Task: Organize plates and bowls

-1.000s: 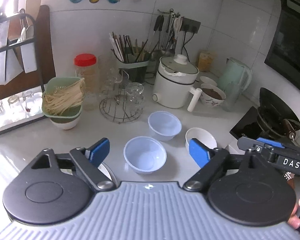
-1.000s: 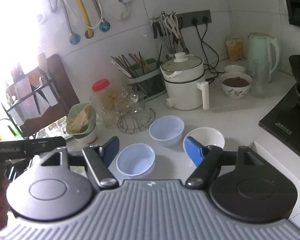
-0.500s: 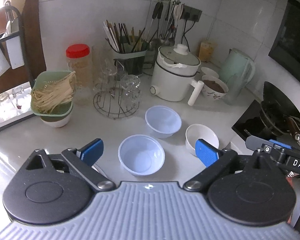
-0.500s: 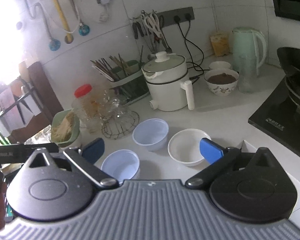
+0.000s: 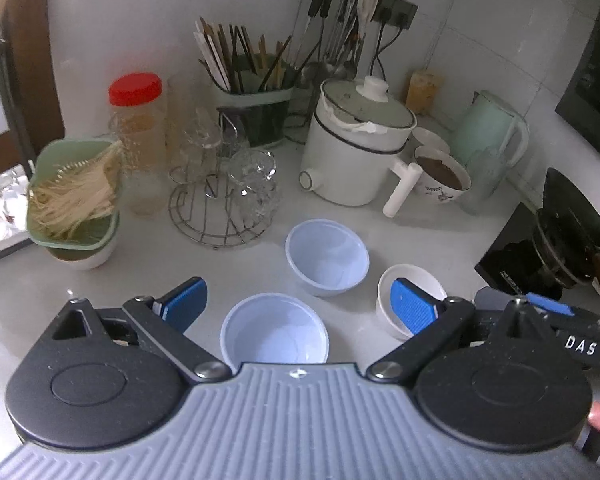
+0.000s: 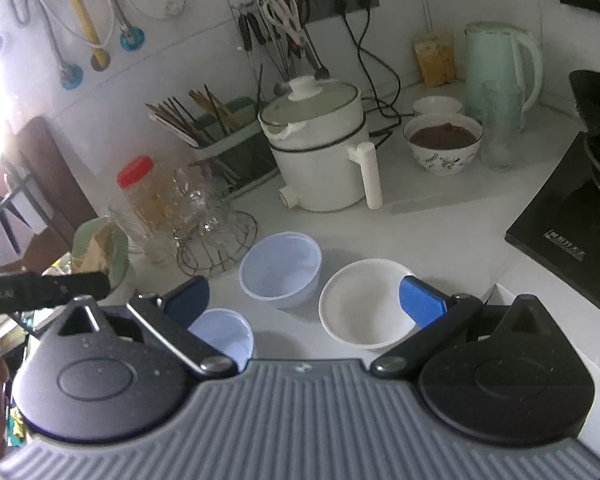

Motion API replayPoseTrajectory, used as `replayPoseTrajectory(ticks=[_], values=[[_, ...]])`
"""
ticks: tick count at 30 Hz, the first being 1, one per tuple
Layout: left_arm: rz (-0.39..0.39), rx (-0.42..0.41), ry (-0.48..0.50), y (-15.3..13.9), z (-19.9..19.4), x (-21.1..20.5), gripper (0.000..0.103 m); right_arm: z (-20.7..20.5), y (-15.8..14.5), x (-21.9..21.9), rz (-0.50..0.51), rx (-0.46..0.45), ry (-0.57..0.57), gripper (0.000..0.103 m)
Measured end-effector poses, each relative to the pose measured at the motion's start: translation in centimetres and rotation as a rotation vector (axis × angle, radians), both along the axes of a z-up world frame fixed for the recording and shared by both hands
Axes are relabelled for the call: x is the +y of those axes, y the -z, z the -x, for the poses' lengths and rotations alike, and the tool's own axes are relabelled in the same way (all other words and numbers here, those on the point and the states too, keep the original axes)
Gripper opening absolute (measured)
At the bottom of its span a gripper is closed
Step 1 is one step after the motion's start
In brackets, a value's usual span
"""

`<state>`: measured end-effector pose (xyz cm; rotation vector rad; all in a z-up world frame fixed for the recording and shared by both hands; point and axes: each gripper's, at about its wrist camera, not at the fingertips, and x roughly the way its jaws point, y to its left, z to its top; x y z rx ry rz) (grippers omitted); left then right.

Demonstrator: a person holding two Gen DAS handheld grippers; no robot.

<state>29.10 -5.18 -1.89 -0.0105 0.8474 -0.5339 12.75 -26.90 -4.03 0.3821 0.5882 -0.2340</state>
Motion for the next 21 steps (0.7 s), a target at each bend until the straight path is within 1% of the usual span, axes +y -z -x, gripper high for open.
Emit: replayPoseTrajectory(ticks=[3,12,14,18,21], values=[[-0.008,0.022,0.006,0.8,-1.4,-1.0,0.1,-1.0,0.6,-0.8,-0.018,0.009,-0.008,0.103],[-0.039,0.03,0.031,3.4,-4.3,-3.1,0.1,-4.1,2.5,-2.3,-0.053,0.041,-0.022,0.103],[-0.064,0.055,0.025,4.5,-5.2,-3.5,0.1,-4.6,2.7,-2.9,-0.061,0.045,-0.016,0.103],[-0.04,0.122,0.009,6.3,-6.9,-3.5,0.1,-5.7,3.3,-4.3,-0.073,0.04,0.018,0.103],[-0.048,0.132,0.007,6.9,-8.1,-3.9,0.1,-6.9,4.2,-5.0,-0.082,0.05,0.019,0.103]])
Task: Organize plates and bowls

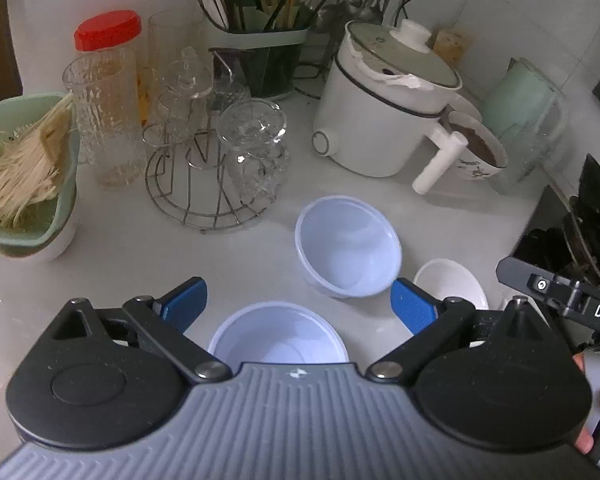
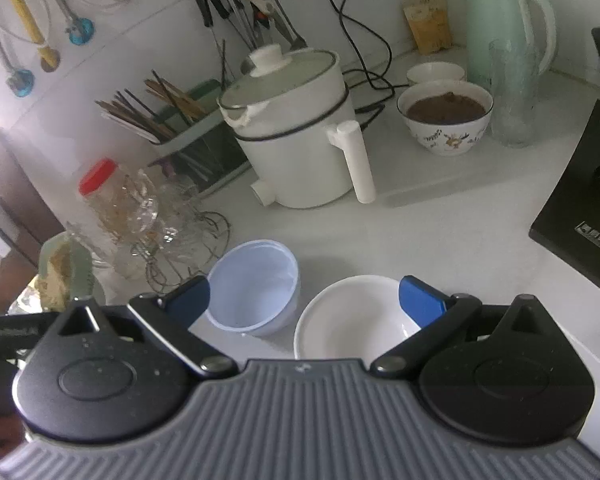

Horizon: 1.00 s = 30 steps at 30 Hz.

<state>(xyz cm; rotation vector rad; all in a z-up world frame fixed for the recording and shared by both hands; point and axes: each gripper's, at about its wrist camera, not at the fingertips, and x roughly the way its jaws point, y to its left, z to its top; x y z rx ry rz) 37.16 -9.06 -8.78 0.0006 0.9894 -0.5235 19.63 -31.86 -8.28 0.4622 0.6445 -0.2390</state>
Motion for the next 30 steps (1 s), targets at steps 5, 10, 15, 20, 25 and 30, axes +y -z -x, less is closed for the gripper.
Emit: replayPoseTrajectory(ticks=[5,10,15,20,25,30], values=[[0.02,0.032,-0.001,1.0,-2.4,-0.9,0.1,-2.0,1.0,-0.7,-0.022,0.012,-0.009,0.102],[0.034,0.054,-0.01,2.1,-4.4,-2.3,0.099,-4.2,2.0,-1.5,-0.029,0.03,-0.031,0.093],[0.039,0.084,0.003,3.2,-5.9,-3.3,0.094,-6.4,3.5,-2.3,-0.068,0.075,-0.057,0.076],[0.022,0.111,0.012,4.7,-7.3,-4.2,0.084,-8.5,5.0,-2.2,-0.109,0.117,-0.076,0.054],[0.009,0.161,0.017,6.4,-8.5,-4.6,0.07,-10.2,6.4,-1.6,-0.13,0.16,-0.097,0.043],[0.004,0.181,0.024,7.6,-9.3,-5.1,0.059,-11.2,7.4,-1.5,-0.149,0.188,-0.107,0.029]])
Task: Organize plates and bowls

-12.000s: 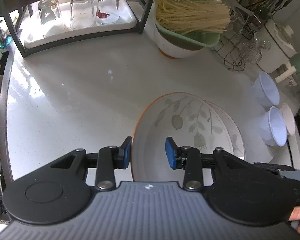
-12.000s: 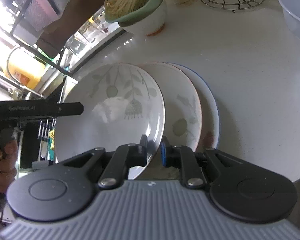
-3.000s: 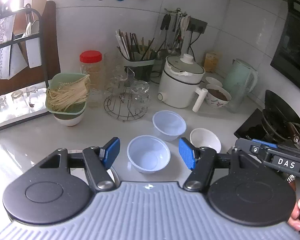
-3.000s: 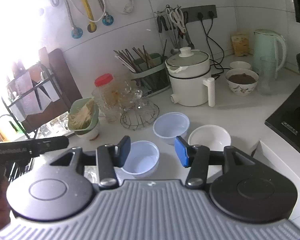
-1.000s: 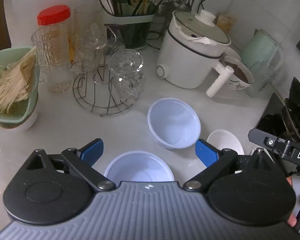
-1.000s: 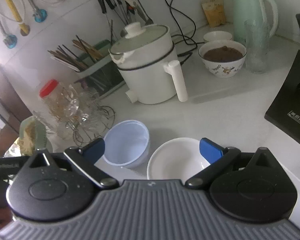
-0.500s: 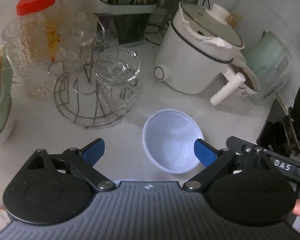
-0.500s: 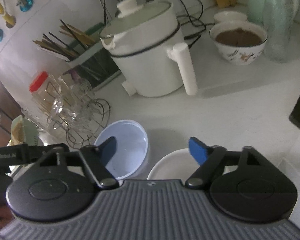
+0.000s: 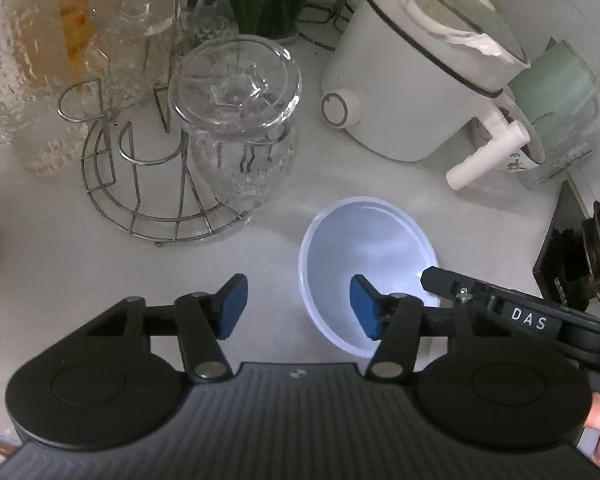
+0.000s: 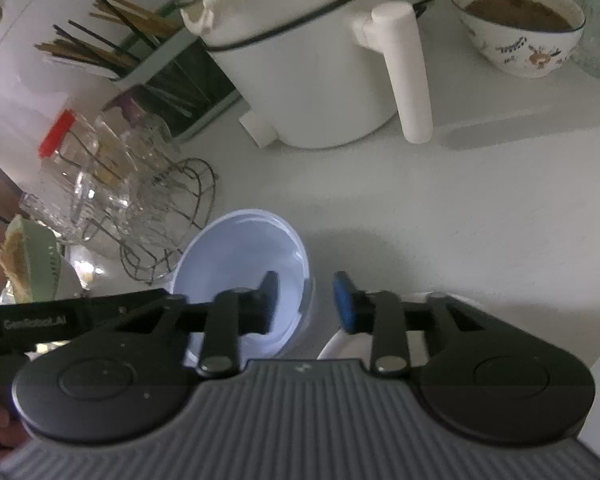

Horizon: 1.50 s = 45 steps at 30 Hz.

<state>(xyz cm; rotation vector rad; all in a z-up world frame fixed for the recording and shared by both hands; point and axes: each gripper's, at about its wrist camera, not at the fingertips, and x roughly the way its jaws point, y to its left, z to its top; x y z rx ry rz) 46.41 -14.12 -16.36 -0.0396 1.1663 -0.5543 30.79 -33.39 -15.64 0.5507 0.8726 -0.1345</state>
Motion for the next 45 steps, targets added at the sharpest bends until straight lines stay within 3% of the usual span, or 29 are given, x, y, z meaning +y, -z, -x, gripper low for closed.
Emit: replayPoseTrajectory(ticks=[4,12,17,26,45], values=[[0.002,0.01,0.006,0.6,0.0,-0.4,0.041,-0.3,0.5,0.0,-0.008,0.014,-0.004,0.029],[-0.024,0.002,0.071,1.1,0.3,-1.8,0.026,-1.2,1.2,0.1,-0.012,0.036,0.007,0.019],[-0.045,-0.028,0.118,1.1,0.5,-2.5,0.025,-1.4,1.5,0.2,-0.007,0.041,0.011,0.013],[-0.001,-0.036,0.075,0.0,0.3,-1.5,0.025,-1.3,1.2,0.3,-0.031,0.034,0.004,0.013],[0.036,-0.079,0.085,-5.0,3.9,0.3,0.025,2.3,-3.0,1.2,-0.04,-0.05,-0.013,0.013]])
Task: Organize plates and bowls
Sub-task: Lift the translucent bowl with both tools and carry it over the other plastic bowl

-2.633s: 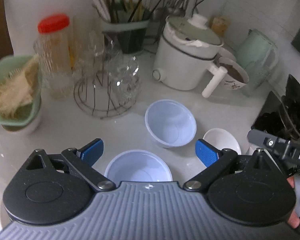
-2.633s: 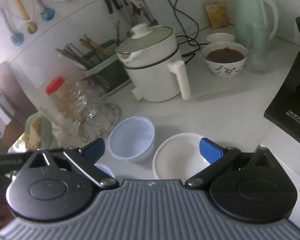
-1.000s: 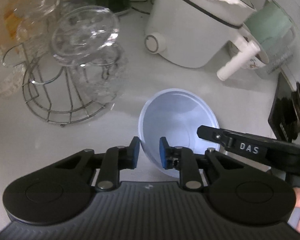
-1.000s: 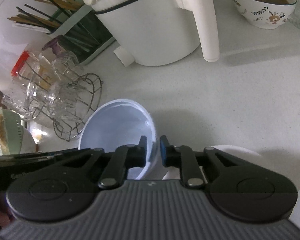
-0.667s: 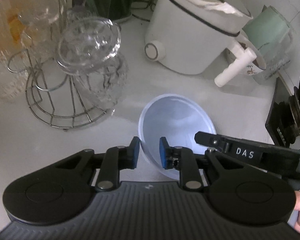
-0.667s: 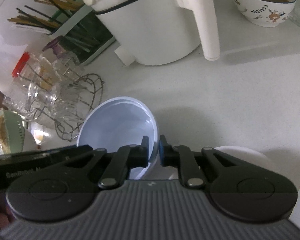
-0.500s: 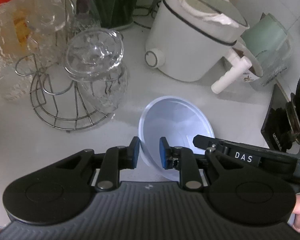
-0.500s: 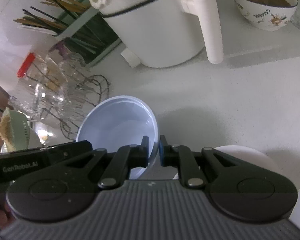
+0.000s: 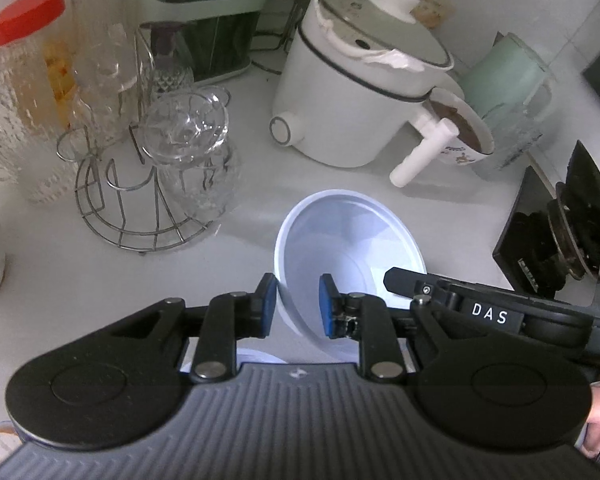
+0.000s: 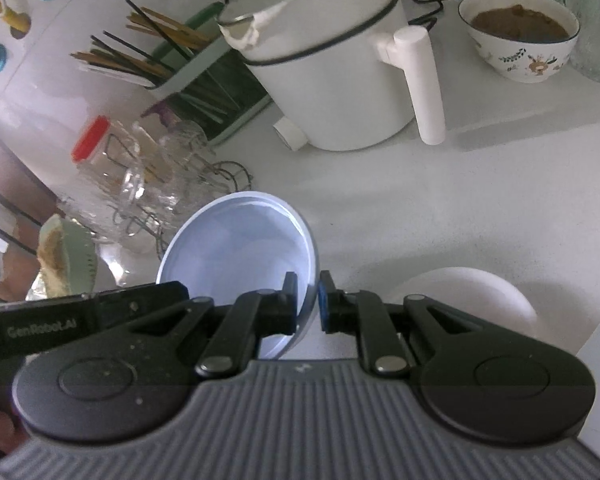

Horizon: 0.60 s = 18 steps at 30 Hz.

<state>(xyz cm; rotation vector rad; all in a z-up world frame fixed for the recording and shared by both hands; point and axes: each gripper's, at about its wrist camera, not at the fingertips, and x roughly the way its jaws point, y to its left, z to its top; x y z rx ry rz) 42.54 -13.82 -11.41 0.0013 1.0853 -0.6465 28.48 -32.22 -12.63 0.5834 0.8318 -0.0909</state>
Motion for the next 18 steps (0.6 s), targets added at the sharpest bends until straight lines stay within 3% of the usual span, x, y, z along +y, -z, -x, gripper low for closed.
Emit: replayPoseTrajectory(ticks=[18], values=[[0.084,-0.063,-0.07,-4.9,3.8,4.5,0.026,2.0,-4.1,2.1,-0.001,-0.04,-0.084,0.013]])
